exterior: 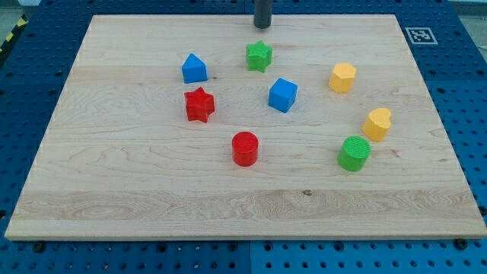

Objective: Place the arm towards the bottom left of the green star

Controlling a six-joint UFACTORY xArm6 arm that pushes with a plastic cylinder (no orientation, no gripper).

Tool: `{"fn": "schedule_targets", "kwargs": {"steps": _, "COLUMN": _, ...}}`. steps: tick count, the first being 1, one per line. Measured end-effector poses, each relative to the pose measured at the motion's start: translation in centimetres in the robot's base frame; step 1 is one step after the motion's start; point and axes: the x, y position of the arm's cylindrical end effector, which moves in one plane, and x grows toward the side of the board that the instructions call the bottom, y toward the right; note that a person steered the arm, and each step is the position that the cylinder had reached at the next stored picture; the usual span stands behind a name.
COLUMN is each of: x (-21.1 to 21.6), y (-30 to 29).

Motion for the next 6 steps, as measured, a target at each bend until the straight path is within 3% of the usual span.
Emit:
{"fn": "schedule_targets", "kwargs": {"steps": 2, "x": 1.3, "y": 0.0}}
{"fn": "schedule_targets", "kwargs": {"steps": 4, "x": 2.3, "y": -3.8}}
{"fn": "schedule_targets", "kwargs": {"steps": 6, "x": 7.7, "y": -5.1}}
